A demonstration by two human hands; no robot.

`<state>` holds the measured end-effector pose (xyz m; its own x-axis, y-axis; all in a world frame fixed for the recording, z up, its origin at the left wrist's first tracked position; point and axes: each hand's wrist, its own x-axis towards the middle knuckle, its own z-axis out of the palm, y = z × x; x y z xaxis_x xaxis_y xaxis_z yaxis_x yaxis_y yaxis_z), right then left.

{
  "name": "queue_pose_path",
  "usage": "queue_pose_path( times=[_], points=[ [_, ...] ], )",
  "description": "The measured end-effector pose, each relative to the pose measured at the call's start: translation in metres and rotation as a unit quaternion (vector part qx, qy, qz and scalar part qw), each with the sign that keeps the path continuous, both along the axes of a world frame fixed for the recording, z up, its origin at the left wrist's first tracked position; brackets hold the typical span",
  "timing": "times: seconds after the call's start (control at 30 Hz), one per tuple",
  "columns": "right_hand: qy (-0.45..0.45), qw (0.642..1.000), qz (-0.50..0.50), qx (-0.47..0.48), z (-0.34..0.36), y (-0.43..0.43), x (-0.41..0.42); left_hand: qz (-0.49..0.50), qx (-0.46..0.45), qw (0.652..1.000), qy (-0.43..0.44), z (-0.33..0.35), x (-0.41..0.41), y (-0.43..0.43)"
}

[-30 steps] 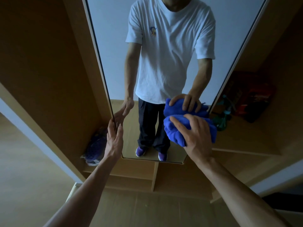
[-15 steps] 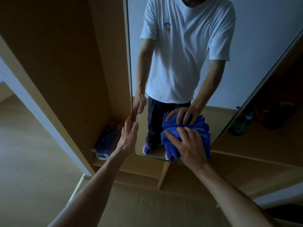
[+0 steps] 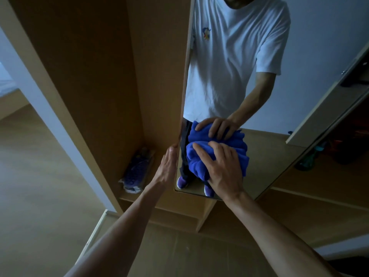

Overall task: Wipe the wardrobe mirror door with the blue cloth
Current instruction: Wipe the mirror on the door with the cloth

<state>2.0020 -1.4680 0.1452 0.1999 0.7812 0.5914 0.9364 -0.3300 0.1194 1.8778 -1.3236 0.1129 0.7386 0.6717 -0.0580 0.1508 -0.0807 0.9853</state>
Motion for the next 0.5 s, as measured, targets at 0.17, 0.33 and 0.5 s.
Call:
queue_pose_path(
  times=[0.17, 0.33, 0.5],
  points=[
    [-0.019, 1.000, 0.011, -0.020, -0.020, 0.019, -0.013, 0.009, -0.034, 0.999, -0.011, 0.002, 0.000, 0.004],
    [0.063, 0.998, -0.009, -0.032, -0.044, 0.036, -0.034, 0.004, -0.066, 0.998, 0.002, -0.001, -0.001, 0.009],
    [0.195, 0.977, -0.029, 0.082, -0.057, 0.043, -0.046, 0.000, -0.079, 0.997, 0.001, -0.008, -0.004, 0.013]
  ],
)
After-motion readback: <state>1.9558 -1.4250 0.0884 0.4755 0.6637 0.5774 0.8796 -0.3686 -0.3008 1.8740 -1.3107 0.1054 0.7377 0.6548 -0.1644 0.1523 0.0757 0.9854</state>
